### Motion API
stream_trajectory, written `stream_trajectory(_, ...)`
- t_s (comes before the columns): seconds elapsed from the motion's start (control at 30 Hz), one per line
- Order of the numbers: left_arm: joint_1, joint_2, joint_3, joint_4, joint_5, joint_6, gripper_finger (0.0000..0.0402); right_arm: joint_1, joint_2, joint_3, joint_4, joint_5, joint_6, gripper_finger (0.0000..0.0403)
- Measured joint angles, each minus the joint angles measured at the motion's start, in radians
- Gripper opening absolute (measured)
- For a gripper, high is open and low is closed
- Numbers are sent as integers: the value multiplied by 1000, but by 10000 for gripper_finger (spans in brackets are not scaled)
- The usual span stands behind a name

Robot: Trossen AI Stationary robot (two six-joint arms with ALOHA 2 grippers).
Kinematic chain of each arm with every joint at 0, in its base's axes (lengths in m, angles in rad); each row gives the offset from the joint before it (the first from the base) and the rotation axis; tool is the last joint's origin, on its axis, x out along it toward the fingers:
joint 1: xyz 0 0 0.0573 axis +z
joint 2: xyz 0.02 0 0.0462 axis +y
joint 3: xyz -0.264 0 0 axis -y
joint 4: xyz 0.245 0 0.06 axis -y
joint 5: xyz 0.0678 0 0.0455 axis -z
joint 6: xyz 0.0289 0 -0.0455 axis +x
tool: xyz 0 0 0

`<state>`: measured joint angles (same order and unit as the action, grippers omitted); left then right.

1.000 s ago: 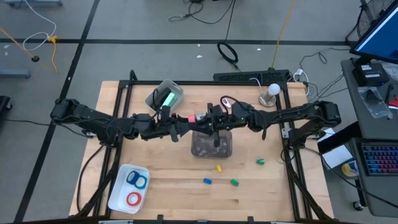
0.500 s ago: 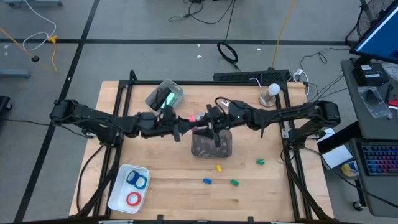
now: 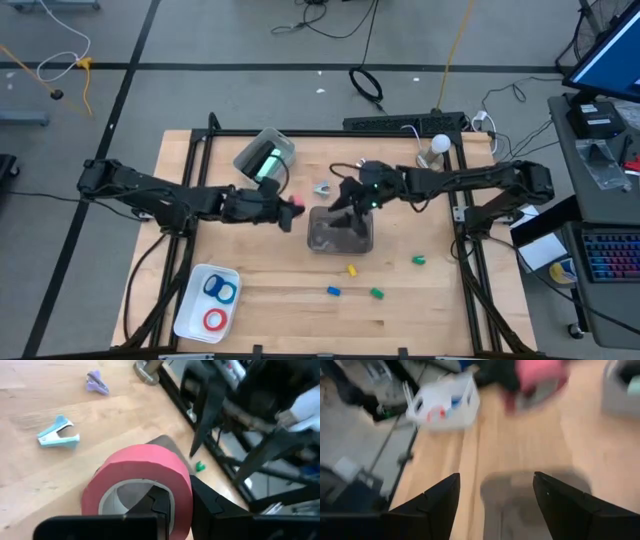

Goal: Pick and place Stapler, Stapler remover, tape
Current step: Put the pink tape into the white bin

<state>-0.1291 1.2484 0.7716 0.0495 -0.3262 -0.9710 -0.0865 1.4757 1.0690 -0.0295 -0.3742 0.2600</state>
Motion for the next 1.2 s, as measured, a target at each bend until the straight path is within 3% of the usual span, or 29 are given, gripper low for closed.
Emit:
stream_trajectory(0.13, -46, -23, -4, -183, 33, -129, 35, -13, -39, -2, -52, -33, -5, 251)
stream_trajectory(0.37, -171, -52, 39, -439, 243, -460, 35, -18, -111, -2, -63, -22, -43, 247)
stream_trajectory(0.63, -383, -59, 202, -854, 384, -846, 35, -19, -152, -2, -71, 113, -117, 243)
stream_trajectory(0.87, -612, -8, 187, -884, 574, -1211, 35, -25, -152, -1, -60, 139, -131, 242)
stream_trajectory(1.03, -739, 68, 187, -835, 560, -1367, 35, -25, -153, -1, -57, 139, -132, 244)
stream_trajectory(1.2, -807, 147, 187, -797, 509, -1409, 35, -25, -153, -1, -54, 141, -142, 241)
